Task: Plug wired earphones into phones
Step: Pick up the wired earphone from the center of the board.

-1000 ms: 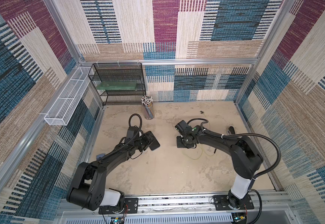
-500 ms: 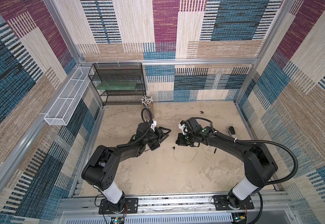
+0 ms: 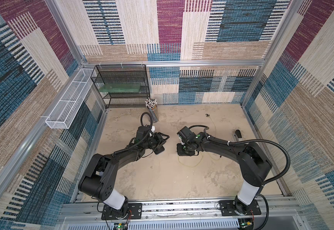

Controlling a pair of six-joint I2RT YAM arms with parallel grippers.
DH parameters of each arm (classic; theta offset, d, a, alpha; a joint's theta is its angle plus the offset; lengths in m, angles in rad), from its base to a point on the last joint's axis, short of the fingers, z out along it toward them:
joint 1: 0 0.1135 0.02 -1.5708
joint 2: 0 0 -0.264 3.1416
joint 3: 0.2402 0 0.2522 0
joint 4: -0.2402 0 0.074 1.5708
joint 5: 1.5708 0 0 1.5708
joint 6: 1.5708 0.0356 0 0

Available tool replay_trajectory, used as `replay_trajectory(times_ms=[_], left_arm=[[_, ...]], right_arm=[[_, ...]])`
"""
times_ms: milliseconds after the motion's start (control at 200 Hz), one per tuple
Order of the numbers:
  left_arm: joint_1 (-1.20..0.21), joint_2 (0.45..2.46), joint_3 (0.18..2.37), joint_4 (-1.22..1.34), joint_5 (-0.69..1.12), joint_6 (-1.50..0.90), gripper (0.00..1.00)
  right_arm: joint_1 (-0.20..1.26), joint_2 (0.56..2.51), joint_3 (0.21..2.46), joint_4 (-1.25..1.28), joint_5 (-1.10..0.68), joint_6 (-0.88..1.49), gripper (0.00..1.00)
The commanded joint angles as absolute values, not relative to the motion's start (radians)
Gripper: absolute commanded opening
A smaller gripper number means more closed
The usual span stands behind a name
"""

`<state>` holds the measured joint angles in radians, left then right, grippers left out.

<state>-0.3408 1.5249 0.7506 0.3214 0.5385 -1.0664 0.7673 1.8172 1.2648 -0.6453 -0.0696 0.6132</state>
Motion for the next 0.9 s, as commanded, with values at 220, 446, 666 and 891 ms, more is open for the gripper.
replay_trajectory(times_ms=[220,446,666,891], left_arm=[[-0.309,1.399,0.715,0.126,0.432,-0.933,0.48],[-0.304,1.397,0.701,0.149,0.439,-0.939,0.47],[-0.305,1.399,0.696,0.162,0.454,-0.944,0.47],[-0.346,1.489,0.637,0.412,0.542,-1.077,0.48]], right_arm=[[0.824,1.986,1.379,-0.760,0.088,0.652,0.22],[0.844,2.072,1.444,-0.843,0.154,0.642,0.20],[0.837,2.094,1.460,-0.856,0.120,0.615,0.00],[0.775,1.970,1.422,-0.743,-0.019,0.570,0.00]])
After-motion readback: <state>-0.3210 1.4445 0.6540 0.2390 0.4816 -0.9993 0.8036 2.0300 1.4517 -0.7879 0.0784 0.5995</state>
